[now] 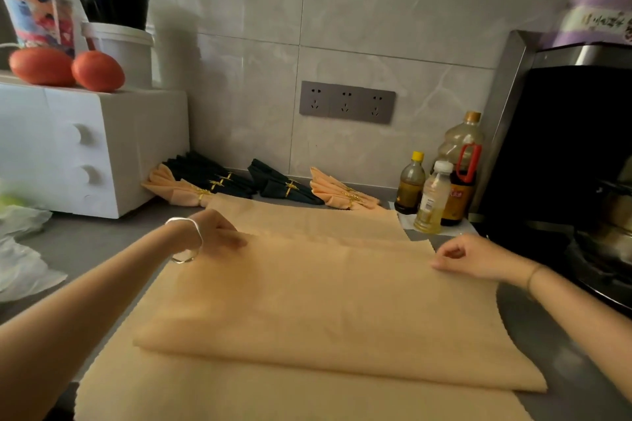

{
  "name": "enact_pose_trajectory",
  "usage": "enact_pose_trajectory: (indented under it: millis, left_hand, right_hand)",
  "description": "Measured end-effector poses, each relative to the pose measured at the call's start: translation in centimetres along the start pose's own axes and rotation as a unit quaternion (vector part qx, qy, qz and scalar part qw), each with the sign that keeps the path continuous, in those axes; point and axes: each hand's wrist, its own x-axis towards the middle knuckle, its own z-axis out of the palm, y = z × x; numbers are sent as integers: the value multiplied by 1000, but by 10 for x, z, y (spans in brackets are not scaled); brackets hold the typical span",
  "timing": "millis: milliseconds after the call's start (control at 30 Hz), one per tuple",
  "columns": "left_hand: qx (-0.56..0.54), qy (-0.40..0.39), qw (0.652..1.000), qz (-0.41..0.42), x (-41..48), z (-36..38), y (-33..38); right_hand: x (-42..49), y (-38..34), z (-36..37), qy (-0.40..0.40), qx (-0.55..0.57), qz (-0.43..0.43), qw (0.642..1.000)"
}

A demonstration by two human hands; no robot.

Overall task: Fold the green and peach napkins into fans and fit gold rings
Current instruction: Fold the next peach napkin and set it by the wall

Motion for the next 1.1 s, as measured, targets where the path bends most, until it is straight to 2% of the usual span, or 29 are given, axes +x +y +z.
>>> enact_pose_trajectory:
  millis: [100, 233, 433, 600, 767, 1033, 1100]
  left_hand:
    - [14, 92, 996, 10, 27, 16, -8]
    - [22, 166, 986, -15, 57, 33, -14]
    - [70, 164, 983, -40, 88, 41, -25]
    - [41, 180, 981, -61, 100, 48, -31]
    - [20, 162, 982, -90, 105, 46, -29]
    - [4, 187, 977, -100, 101, 52, -21]
    - [47, 205, 974, -86, 92, 56, -17]
  right_hand:
    - [35, 6, 12, 57, 1, -3, 998]
    - [72, 12, 25, 80, 10, 10, 997]
    - [106, 18, 39, 107, -10, 27, 994]
    - [119, 25, 47, 103, -25, 36, 994]
    - [123, 25, 51, 127, -20, 47, 991]
    - [128, 18, 61, 155, -24, 80, 984]
    - [123, 15, 66, 185, -72, 76, 977]
